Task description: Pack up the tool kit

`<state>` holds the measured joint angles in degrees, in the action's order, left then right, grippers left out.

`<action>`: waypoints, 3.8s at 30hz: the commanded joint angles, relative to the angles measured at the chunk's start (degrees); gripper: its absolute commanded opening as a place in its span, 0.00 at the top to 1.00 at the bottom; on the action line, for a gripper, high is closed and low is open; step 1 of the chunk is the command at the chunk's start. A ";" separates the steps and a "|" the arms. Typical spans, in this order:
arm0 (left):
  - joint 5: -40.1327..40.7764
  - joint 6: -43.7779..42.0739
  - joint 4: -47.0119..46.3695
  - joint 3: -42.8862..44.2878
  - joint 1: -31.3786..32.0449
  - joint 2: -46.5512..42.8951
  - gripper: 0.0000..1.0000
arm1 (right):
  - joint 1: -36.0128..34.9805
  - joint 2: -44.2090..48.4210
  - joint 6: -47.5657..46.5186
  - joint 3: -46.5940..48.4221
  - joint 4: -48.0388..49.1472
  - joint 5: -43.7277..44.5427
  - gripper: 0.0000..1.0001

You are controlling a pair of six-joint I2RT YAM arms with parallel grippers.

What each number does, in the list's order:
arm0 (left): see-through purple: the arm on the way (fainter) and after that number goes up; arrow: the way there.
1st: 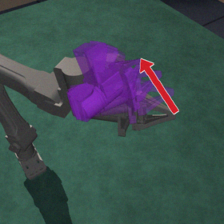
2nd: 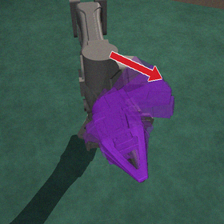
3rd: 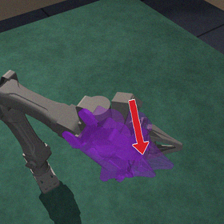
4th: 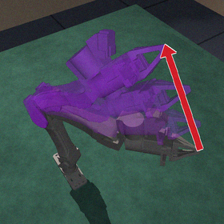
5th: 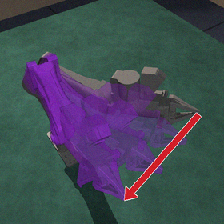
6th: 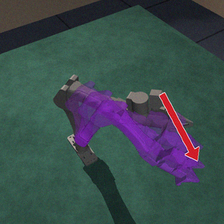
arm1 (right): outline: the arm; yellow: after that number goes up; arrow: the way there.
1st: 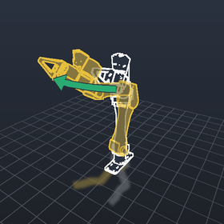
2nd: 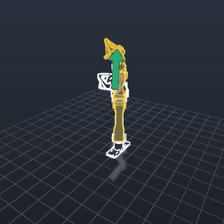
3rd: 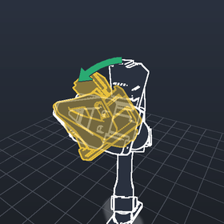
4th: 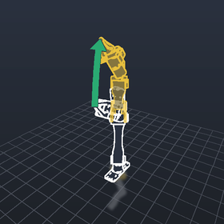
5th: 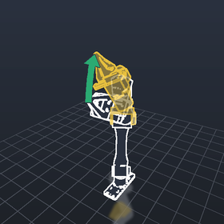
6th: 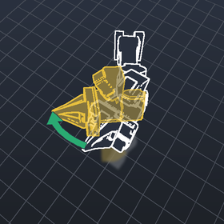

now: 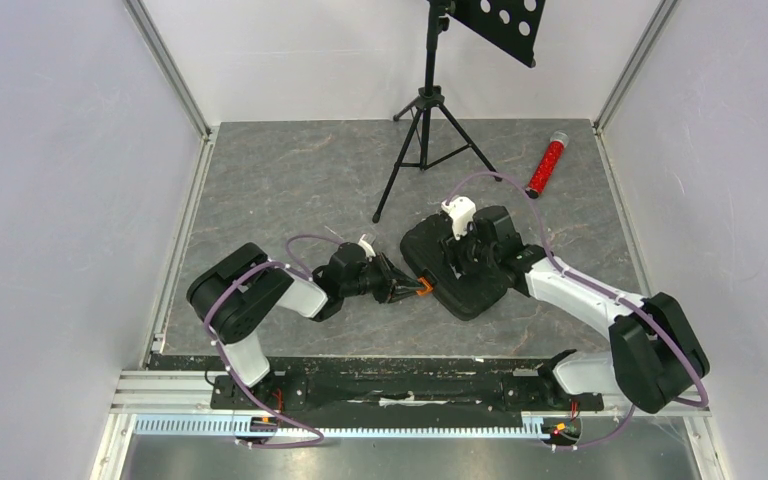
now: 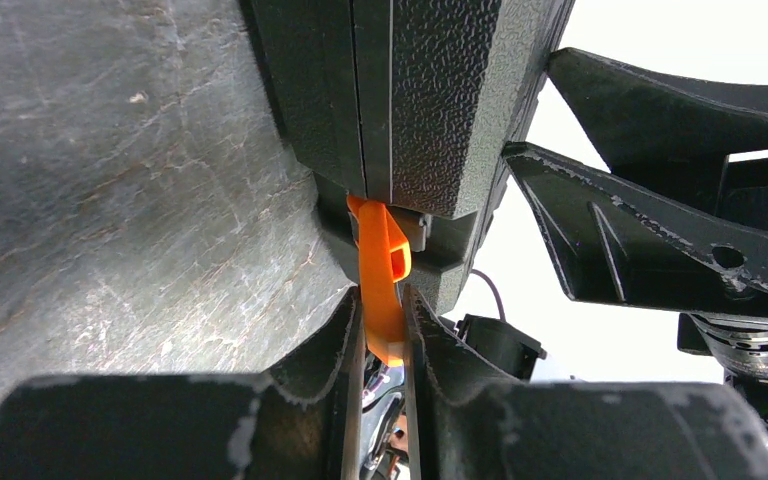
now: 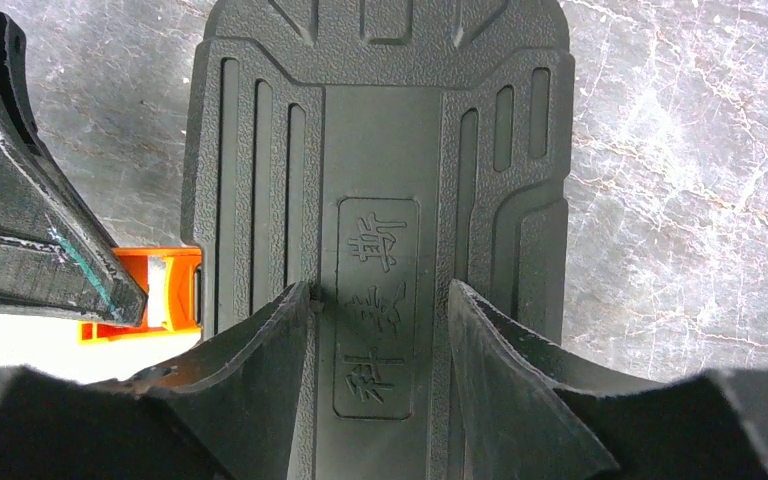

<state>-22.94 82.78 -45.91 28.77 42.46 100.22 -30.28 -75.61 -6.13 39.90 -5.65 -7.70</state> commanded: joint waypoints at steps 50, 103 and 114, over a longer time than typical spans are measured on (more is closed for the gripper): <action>10.78 -24.58 19.53 3.40 -0.18 -7.38 0.53 | -4.05 -0.96 -4.46 -1.30 -4.46 -4.01 0.48; -9.37 -17.92 3.24 6.61 0.17 -0.26 0.55 | -4.59 -2.51 -3.62 -2.47 -0.42 -6.67 0.49; -4.48 -19.96 13.07 8.66 0.17 -2.70 0.56 | -7.81 7.45 -8.21 -2.66 -2.43 -4.97 0.02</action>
<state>-28.14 61.93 -34.54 34.76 41.98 99.57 -35.51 -72.23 -12.53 38.11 -4.84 -12.45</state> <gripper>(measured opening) 0.442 0.963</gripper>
